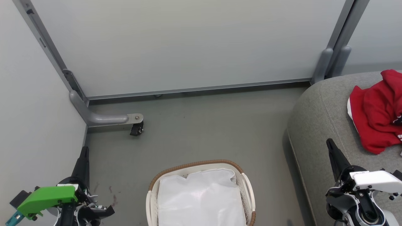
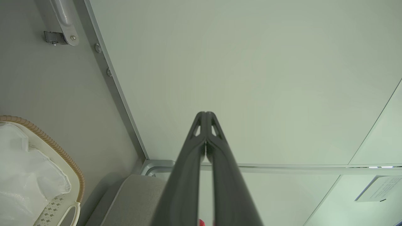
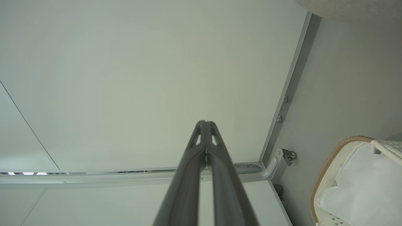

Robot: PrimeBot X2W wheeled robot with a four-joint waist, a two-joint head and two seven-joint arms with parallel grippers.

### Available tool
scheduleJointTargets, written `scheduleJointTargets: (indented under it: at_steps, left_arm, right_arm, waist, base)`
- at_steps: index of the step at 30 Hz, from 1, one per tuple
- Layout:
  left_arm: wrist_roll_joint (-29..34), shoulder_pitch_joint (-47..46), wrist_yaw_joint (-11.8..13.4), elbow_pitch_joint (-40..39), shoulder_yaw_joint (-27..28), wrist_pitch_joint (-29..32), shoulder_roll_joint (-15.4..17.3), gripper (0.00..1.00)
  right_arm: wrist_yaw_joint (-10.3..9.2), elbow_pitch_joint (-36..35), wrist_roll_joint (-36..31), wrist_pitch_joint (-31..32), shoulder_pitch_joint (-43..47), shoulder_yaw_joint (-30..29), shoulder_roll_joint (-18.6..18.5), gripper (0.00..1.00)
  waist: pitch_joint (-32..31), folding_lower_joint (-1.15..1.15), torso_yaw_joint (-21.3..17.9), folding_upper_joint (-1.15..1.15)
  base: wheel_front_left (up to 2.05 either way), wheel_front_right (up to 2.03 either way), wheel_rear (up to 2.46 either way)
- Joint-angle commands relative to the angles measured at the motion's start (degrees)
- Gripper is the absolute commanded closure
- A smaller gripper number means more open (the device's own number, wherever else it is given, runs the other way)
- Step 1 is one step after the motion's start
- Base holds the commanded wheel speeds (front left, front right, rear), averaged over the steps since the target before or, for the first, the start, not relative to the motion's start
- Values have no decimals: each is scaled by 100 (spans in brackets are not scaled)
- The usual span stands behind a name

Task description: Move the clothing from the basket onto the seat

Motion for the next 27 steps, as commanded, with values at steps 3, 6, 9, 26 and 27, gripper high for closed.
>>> scheduleJointTargets:
  at_steps: [3, 6, 9, 26, 27]
  left_arm:
    - [-18, -55, -31, -8, 9, 16, 36, 100]
    - [-18, -55, -31, -8, 9, 16, 36, 100]
    - [-18, -55, -31, -8, 9, 16, 36, 100]
    - [-18, -55, -32, -8, 9, 15, 36, 100]
    - [-19, -55, -32, -8, 9, 15, 36, 100]
  right_arm:
    - [-2, -17, 21, 18, 60, -11, -34, 100]
    - [-2, -17, 21, 18, 60, -11, -34, 100]
    - [-2, -17, 21, 18, 60, -11, -34, 100]
    - [-2, -17, 21, 18, 60, -11, -34, 100]
    - [-2, -17, 21, 18, 60, -11, -34, 100]
  waist:
    - [0, 0, 0, 0]
    - [0, 0, 0, 0]
    - [0, 0, 0, 0]
    - [0, 0, 0, 0]
    - [0, 0, 0, 0]
  base:
    - [0, 0, 0]
    - [0, 0, 0]
    - [0, 0, 0]
    - [0, 0, 0]
    - [0, 0, 0]
